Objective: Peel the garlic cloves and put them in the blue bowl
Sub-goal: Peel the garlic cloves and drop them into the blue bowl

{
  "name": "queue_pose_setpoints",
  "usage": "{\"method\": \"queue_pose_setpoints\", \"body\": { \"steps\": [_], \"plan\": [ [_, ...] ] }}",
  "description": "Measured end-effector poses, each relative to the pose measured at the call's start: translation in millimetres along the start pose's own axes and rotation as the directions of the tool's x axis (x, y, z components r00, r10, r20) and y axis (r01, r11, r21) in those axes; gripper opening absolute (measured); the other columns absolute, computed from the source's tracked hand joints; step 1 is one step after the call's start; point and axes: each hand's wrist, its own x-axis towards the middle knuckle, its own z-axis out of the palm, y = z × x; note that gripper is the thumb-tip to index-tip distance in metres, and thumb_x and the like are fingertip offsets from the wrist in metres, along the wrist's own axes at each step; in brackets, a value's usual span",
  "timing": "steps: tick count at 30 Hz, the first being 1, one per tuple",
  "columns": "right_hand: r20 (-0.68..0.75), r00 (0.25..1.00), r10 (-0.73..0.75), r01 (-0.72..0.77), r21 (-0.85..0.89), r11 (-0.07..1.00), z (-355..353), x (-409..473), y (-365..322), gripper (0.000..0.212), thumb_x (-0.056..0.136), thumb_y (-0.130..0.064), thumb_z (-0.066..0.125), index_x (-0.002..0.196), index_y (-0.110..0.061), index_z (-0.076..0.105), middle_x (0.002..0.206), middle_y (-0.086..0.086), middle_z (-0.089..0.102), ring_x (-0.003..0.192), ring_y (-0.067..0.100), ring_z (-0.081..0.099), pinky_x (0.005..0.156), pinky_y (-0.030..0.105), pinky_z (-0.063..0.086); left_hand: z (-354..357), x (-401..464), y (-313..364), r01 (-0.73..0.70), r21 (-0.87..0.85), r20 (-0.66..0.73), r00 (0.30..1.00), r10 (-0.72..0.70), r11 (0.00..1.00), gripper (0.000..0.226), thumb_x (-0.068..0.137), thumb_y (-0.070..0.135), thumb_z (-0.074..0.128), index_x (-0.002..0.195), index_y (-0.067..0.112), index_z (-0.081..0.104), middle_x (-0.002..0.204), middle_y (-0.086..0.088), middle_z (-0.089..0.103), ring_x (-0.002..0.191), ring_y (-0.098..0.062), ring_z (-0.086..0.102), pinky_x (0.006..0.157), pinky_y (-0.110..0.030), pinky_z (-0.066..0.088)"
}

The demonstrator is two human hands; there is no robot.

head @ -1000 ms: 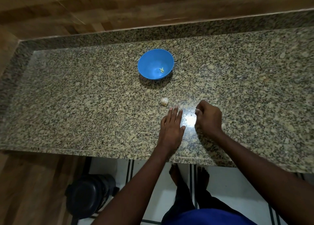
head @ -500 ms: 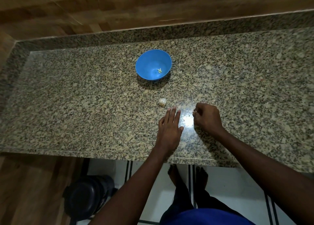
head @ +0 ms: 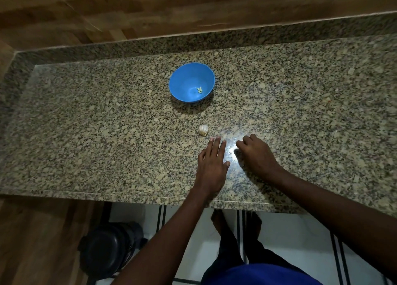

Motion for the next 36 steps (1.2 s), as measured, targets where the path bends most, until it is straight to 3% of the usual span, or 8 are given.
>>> {"method": "queue_pose_setpoints", "body": {
  "steps": [4,10,16,21,28,31,33,36],
  "plan": [
    [0.051,0.997,-0.065,0.068,-0.04,0.997,10.2,-1.1,0.4,0.024,0.075,-0.01,0.083,0.089,-0.009,0.064,0.077,0.01,0.058,0.066,0.027,0.053,0.052,0.034,0.043,2.7,0.5,-0.4,0.003,0.002,-0.006,1.0,-0.003,1.0,0.066,0.105,0.037,0.042,0.161,0.016,0.015,0.17,-0.004,0.005,0.156,-0.023,0.003,0.12,-0.043,0.018],
    [0.084,0.994,0.069,-0.07,0.017,0.997,1.4,-0.8,-6.2,0.026,0.074,-0.011,0.083,0.091,-0.012,0.063,0.071,0.006,0.058,0.063,0.027,0.055,0.047,0.028,0.029,2.8,0.6,-0.9,-0.002,-0.006,-0.005,1.0,0.002,1.0,0.066,0.105,0.037,0.042,0.161,0.016,0.015,0.17,-0.004,0.005,0.156,-0.022,0.002,0.121,-0.042,0.016],
    [0.066,0.961,0.267,-0.273,0.11,0.956,-2.2,1.6,-8.8,0.009,0.088,-0.015,0.067,0.091,-0.012,0.059,0.068,0.009,0.059,0.062,0.033,0.058,0.049,0.03,0.036,4.2,1.0,-0.7,0.006,0.003,0.002,1.0,-0.006,1.0,0.066,0.103,0.039,0.035,0.161,0.016,0.014,0.17,-0.004,0.004,0.156,-0.023,0.002,0.12,-0.044,0.019],
    [0.163,0.983,0.085,-0.071,-0.094,0.993,-1.7,3.5,-10.7,0.024,0.072,-0.014,0.082,0.087,-0.013,0.063,0.067,0.007,0.059,0.059,0.027,0.057,0.044,0.028,0.028,2.0,-0.3,1.1,0.008,0.007,0.001,1.0,-0.008,1.0,0.069,0.098,0.045,0.016,0.161,0.017,0.012,0.17,-0.004,0.003,0.156,-0.022,0.001,0.12,-0.043,0.017],
    [0.213,0.962,-0.173,0.213,-0.182,0.96,-4.3,10.7,-7.9,0.021,0.069,-0.014,0.082,0.077,-0.009,0.063,0.062,0.009,0.056,0.054,0.026,0.054,0.044,0.03,0.028,1.0,0.3,-0.8,-0.005,0.013,0.012,1.0,0.005,1.0,0.068,0.1,0.047,0.018,0.161,0.016,0.014,0.17,-0.005,0.005,0.156,-0.023,0.004,0.119,-0.043,0.019],
    [0.203,0.977,-0.07,0.099,-0.137,0.986,-7.0,13.6,-7.0,0.023,0.068,-0.015,0.084,0.08,-0.012,0.064,0.06,0.007,0.057,0.052,0.026,0.056,0.045,0.028,0.024,1.5,0.3,-1.3,-0.001,0.014,0.023,1.0,0.0,1.0,0.068,0.101,0.046,0.018,0.162,0.017,0.011,0.17,-0.004,0.002,0.156,-0.023,0.001,0.12,-0.043,0.017],
    [0.197,0.98,0.037,-0.023,-0.071,0.997,-12.4,14.8,-8.5,0.021,0.069,-0.01,0.079,0.083,-0.012,0.063,0.059,0.008,0.057,0.052,0.03,0.057,0.046,0.028,0.023,2.0,0.0,-1.2,-0.001,0.01,0.02,1.0,0.001,1.0,0.065,0.105,0.042,0.029,0.162,0.017,0.009,0.17,-0.004,0.0,0.156,-0.022,0.0,0.121,-0.043,0.016],
    [0.192,0.96,0.203,-0.217,0.05,0.975,-16.3,16.5,-10.4,0.011,0.083,-0.011,0.065,0.081,-0.014,0.055,0.06,0.009,0.057,0.056,0.034,0.057,0.05,0.029,0.027,2.7,0.6,-0.6,0.003,0.004,0.027,1.0,-0.004,1.0,0.066,0.106,0.038,0.038,0.162,0.016,0.009,0.17,-0.004,0.0,0.156,-0.022,-0.002,0.121,-0.043,0.015]
  ]
}}
